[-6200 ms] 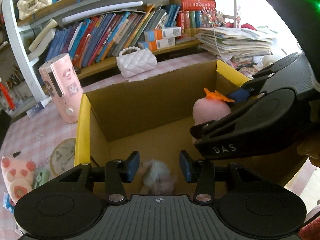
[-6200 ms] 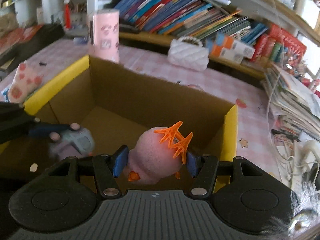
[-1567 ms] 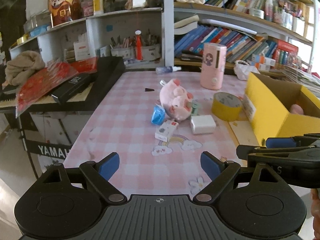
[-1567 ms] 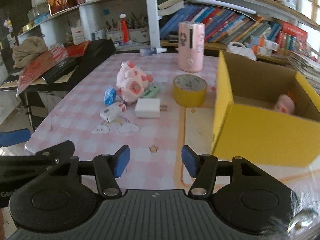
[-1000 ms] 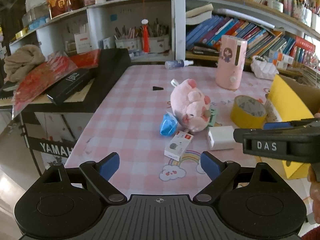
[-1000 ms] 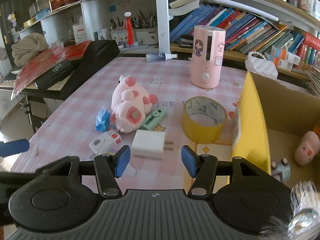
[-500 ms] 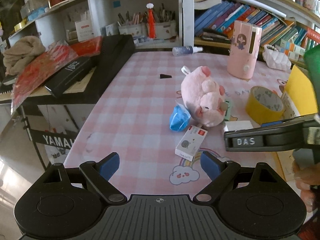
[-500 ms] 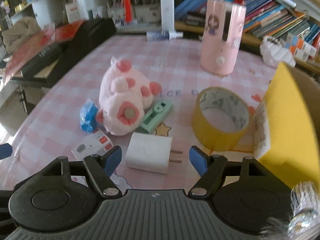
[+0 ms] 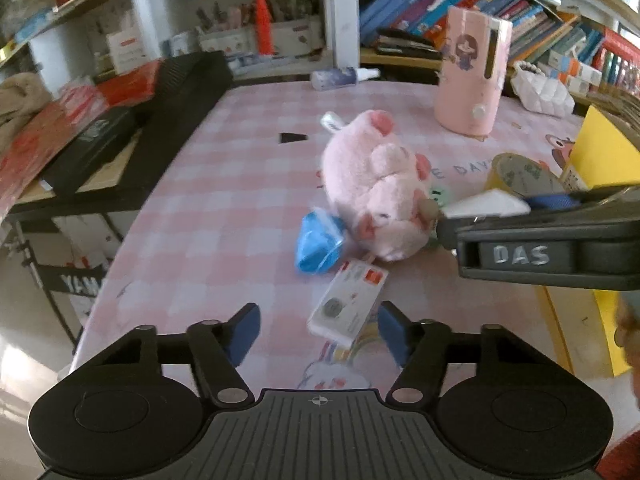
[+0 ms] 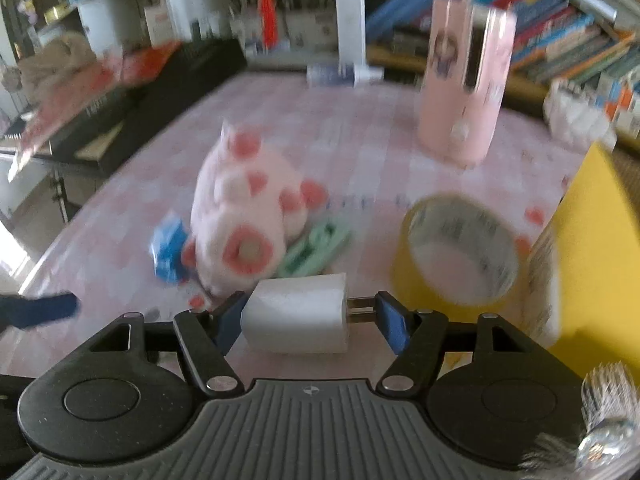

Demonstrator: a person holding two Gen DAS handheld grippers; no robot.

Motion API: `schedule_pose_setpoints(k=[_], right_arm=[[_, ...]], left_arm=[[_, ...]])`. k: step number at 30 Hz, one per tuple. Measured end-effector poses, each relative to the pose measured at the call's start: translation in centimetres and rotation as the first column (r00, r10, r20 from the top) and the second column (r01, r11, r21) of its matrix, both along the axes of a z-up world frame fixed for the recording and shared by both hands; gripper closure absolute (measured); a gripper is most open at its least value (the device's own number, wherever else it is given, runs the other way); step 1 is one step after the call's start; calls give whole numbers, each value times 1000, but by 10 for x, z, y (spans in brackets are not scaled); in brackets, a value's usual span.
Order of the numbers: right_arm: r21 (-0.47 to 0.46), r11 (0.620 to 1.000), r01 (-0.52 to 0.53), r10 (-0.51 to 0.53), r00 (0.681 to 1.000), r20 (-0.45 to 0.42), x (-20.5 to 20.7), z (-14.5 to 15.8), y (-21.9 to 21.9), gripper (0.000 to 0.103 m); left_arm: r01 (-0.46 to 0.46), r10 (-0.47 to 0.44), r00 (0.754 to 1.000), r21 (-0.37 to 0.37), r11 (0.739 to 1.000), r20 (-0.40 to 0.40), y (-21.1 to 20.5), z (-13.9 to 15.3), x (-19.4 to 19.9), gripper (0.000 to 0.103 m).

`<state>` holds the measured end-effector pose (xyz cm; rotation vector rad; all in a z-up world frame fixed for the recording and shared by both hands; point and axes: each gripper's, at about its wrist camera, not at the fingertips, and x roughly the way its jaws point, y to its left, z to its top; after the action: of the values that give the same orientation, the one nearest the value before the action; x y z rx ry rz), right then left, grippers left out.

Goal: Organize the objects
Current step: 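Grasp the white charger with the right tool while the left tool grasps the small white-red box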

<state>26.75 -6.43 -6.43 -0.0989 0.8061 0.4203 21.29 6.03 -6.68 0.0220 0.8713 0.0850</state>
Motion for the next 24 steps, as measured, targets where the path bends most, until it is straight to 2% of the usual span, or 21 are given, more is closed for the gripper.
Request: schedule_pose_setpoints(k=[4, 5, 8, 10, 14, 21, 24], right_arm=[[17, 1000, -5, 4, 999, 40, -3, 10, -8, 36], [21, 1000, -9, 8, 999, 43, -3, 12, -10, 36], [26, 1000, -16, 14, 998, 54, -1, 15, -13, 36], [29, 1000, -11, 9, 999, 50, 0, 14, -14, 36], [34, 999, -1, 0, 999, 32, 1, 12, -15, 36], [23, 1000, -2, 2, 999, 33, -5, 14, -9, 36], [19, 1000, -2, 1, 999, 39, -12, 18, -8, 36]], left_arm=[[31, -31, 998, 0, 1000, -46, -5, -12, 18, 59], [33, -34, 998, -14, 999, -58, -5, -14, 21, 59], [39, -41, 998, -33, 999, -53, -6, -15, 24, 66], [48, -50, 997, -36, 998, -53, -8, -14, 25, 75], [39, -41, 998, -36, 999, -56, -7, -11, 19, 75], [31, -31, 1000, -91, 995, 1, 1, 10, 1, 75], [35, -32, 999, -88, 996, 28, 2, 20, -12, 75]])
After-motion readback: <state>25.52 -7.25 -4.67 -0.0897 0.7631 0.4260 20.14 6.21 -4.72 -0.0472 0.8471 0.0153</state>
